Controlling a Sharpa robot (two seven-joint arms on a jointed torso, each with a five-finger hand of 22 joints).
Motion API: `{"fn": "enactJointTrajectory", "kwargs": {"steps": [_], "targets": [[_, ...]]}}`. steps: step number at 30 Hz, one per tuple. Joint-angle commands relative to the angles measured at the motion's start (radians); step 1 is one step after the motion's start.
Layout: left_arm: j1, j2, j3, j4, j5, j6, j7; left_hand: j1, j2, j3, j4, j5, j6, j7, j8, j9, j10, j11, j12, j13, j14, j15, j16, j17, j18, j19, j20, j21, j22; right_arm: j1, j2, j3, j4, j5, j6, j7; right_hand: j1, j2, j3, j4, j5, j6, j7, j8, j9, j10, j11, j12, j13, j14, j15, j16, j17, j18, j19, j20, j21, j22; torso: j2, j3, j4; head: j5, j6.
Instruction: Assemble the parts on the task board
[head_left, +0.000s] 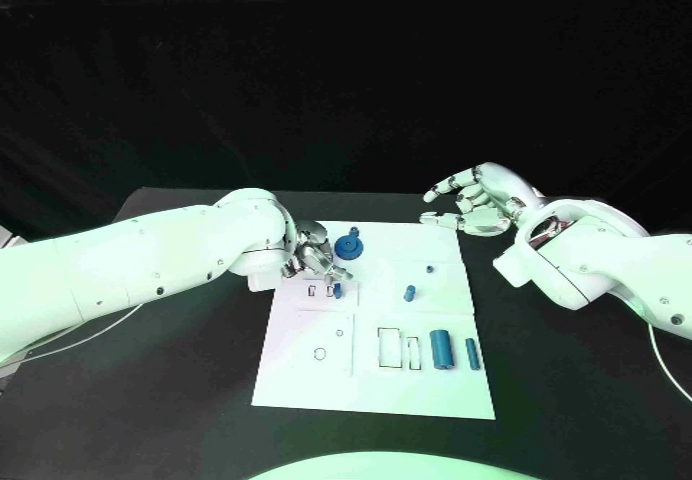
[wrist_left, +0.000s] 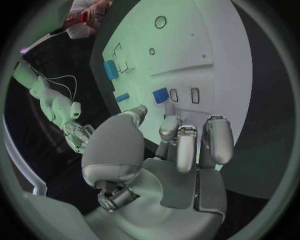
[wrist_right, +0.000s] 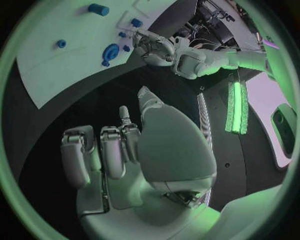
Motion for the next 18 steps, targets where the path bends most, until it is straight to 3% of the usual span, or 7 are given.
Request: {"fn": "enactJointTrajectory", "kwargs": {"steps": [1,18], "targets": [[0.000,0.005,-0.001,-0.001,0.001,0.035,-0.002,0.007,0.004,-0.002,-0.003,0.002,-0.002,-0.007,0.004,0.001,-0.006,-0.001,-0.006,-0.001,0.095,-0.004,0.001,0.240,-0.013,0.005,0.000,0.005,0.002,0.000,0.002,0.000,0.000,-0.011,0.013,0.004,-0.010,0.001,-0.005,-0.001,0.004,0.002,0.001,0.003,0.002,-0.004,-0.004,-0.004,0.146,0.082,0.001,-0.004,0.170,-0.014,0.105,0.003,0.004,0.263,0.000,-0.0010,-0.0010,0.001,-0.001],[-0.001,0.016,-0.005,-0.008,0.010,0.055,-0.003,0.040,0.018,0.001,-0.007,0.001,0.002,-0.010,0.007,0.008,-0.005,-0.003,-0.007,-0.001,0.096,-0.006,0.003,0.244,-0.014,0.006,0.000,0.006,0.004,0.000,0.010,0.000,-0.002,-0.012,0.018,0.004,-0.009,0.004,-0.005,-0.002,0.007,0.004,0.000,0.005,0.002,-0.001,-0.005,-0.001,0.148,0.082,0.001,-0.004,0.169,-0.014,0.105,0.003,0.004,0.263,0.000,-0.0004,-0.0006,0.001,-0.004]]}}
